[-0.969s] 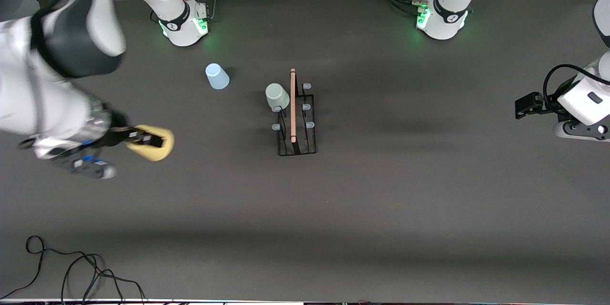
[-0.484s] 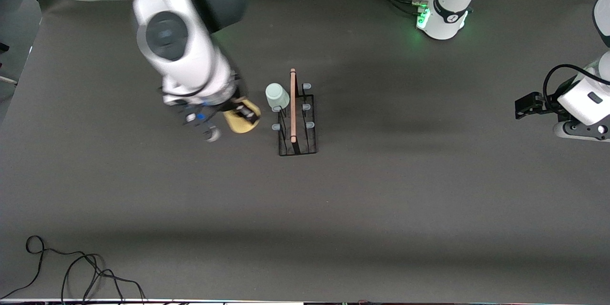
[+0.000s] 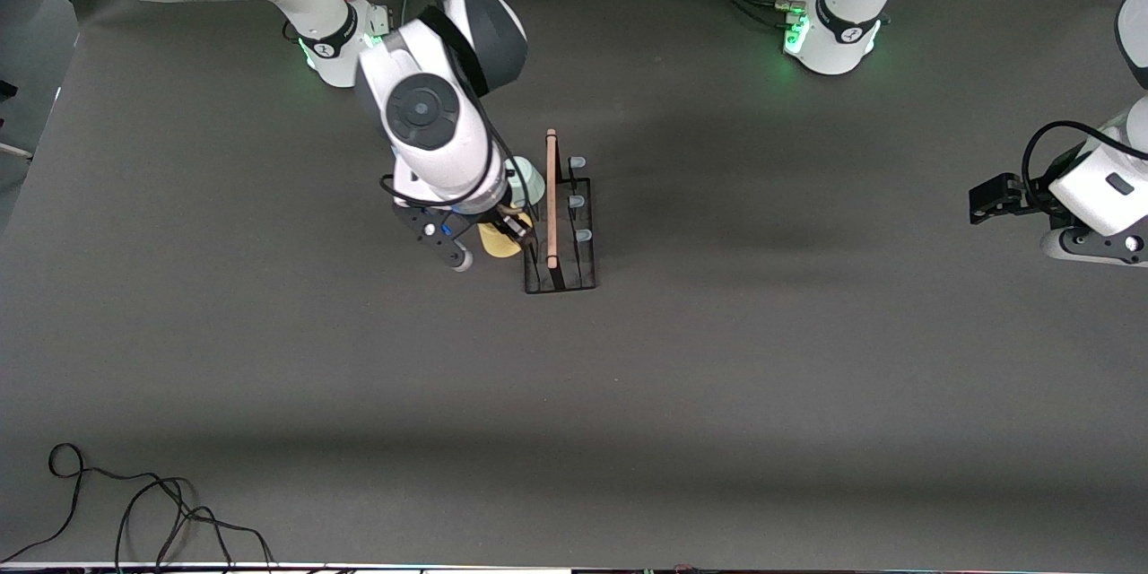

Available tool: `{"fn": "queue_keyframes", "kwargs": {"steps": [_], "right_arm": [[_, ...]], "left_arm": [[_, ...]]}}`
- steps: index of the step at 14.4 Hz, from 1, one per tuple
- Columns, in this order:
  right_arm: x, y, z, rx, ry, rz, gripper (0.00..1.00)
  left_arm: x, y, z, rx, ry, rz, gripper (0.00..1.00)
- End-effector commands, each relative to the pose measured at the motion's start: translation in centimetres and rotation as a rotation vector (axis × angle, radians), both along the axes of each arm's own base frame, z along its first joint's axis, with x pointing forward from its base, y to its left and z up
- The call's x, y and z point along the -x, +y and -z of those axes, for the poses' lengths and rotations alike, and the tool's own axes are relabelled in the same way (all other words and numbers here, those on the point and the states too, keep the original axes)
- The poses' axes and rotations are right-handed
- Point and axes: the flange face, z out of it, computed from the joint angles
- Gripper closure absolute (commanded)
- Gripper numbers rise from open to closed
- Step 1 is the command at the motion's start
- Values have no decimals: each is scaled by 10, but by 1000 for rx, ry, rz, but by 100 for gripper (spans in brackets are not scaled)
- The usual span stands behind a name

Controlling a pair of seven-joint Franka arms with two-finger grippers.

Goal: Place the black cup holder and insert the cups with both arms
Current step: 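Lower the yellow cup onto a rack peg and open the right gripper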

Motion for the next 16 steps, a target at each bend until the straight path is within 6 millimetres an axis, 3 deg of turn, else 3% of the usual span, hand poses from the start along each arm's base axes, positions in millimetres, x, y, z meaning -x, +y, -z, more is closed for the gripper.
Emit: {"fn": "queue_keyframes", "kwargs": {"steps": [1,9,10,11,12,13,14,16], "right_arm": [[11,5,27,-5,-16,33,100],[20,1,83,-31,-36,80,100],[20,2,87,-35,-29,88,77],[18,0,88,-40,-26,98,28],[17,-1,87,-41,-27,101,10],[16,-2,86,-41,-25,100,0],[13,-4,79,-49,-29,99,0],[4,-3,44,-62,-25,87,0]], "left_arm": [[1,-1,-5,-5,5,-9,0],[1,-1,-5,-5,5,-9,0],[1,-1,-5,-5,5,-9,0],[1,0,-5,-5,5,-10,0],[1,0,-5,-5,5,-10,0],[1,0,-5,-5,5,-10,0],[1,0,-5,-5,5,-10,0],[1,0,-5,-5,5,-10,0]]}}
